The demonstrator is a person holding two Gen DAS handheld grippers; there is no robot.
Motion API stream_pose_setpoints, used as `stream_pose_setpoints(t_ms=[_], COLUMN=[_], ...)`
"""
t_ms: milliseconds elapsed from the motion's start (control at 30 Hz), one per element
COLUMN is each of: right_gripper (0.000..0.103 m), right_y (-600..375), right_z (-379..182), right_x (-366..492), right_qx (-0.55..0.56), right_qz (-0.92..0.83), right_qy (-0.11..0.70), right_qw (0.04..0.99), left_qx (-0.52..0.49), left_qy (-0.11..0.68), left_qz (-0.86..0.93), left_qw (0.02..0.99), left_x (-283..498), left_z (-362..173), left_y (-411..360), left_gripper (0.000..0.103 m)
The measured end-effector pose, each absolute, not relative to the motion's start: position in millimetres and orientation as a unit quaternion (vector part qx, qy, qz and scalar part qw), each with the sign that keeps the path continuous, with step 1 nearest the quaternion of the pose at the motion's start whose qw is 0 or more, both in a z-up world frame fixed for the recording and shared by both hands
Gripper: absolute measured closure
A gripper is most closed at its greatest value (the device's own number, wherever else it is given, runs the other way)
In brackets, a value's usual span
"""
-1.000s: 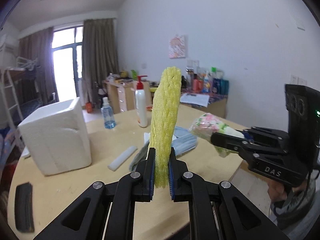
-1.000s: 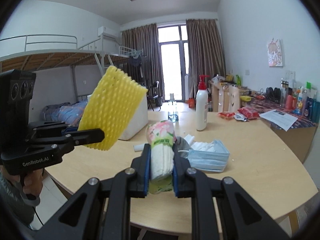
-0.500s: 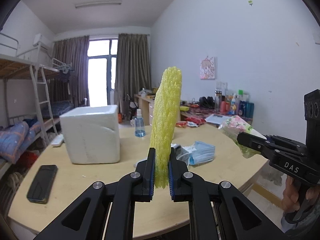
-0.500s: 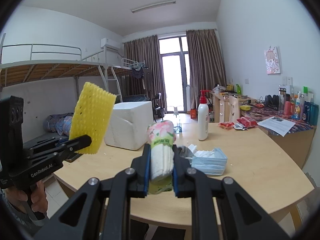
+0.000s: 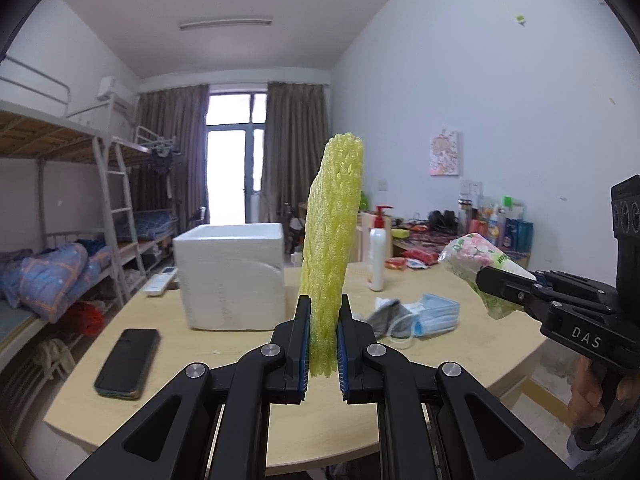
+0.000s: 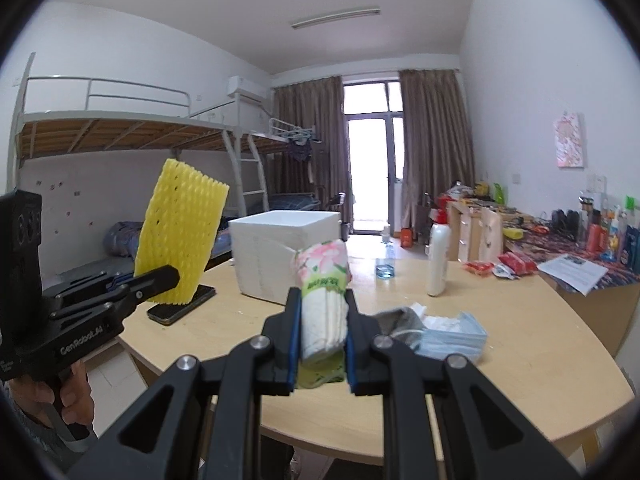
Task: Organize soft objects
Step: 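Carry the net sleeve and tissue roll with both tools over the white foam box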
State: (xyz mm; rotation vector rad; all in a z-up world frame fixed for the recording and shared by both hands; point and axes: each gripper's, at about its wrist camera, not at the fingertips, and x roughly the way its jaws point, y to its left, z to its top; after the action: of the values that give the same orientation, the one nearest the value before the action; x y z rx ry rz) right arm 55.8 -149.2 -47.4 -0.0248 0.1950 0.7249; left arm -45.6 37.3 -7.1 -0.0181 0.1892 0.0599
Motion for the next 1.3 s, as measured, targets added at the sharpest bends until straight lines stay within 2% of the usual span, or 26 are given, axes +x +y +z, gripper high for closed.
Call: stream_pose_setpoints(t_ms=[333, 633, 1300], right_gripper=[0.081, 0.081, 0.081], right_y=[-107, -84, -51], right_z=[-43, -42, -2], right_x=[53, 67, 101], right_qx=[-0.03, -0.035, -0.05], right_qz=[0.402, 0.429, 0.435], right_qy=[0.088, 0.095, 0.102], right_qw=[0.911, 0.898, 0.893], left_qx=[-0.022, -0.035, -0.045], left_qy=[0.096, 0.107, 0.123], left_qz=[0.081, 0.104, 0.15], left_qw=[0.992, 0.988, 0.98], left_x=[-56, -35, -8], left_z=[-10, -10, -12], left_y=[70, 92, 139], left_gripper=[0.091, 0.091, 0.091])
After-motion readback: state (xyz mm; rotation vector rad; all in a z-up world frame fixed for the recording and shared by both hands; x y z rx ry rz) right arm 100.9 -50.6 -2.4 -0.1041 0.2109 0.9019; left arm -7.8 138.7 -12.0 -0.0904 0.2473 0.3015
